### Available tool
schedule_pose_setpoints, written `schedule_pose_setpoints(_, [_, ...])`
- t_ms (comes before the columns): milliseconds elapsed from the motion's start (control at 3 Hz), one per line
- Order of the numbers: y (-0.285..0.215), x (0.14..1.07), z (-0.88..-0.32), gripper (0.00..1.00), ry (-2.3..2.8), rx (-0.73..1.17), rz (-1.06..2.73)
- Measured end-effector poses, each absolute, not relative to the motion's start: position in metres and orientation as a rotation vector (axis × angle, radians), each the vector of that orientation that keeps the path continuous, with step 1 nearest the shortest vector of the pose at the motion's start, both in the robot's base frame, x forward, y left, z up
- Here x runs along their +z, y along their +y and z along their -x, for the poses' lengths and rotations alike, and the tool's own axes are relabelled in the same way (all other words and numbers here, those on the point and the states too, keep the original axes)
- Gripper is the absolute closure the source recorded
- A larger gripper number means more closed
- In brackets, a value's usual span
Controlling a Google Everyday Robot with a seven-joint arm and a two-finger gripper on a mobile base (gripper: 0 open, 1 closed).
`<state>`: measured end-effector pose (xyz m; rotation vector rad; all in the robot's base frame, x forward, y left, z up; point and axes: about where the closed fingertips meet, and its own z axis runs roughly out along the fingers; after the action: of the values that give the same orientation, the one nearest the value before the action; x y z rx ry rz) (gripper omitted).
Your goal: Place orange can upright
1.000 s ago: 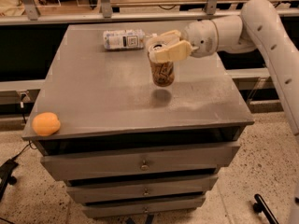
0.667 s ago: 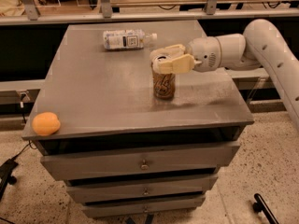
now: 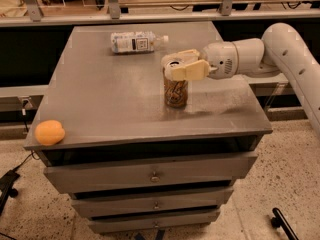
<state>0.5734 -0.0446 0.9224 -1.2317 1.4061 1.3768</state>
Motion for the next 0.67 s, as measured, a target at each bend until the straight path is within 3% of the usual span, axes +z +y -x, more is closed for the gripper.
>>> schedule_pose_setpoints(667, [-0.0416, 0.9229, -0.5732, 0.13, 1.404, 1.38, 1.235])
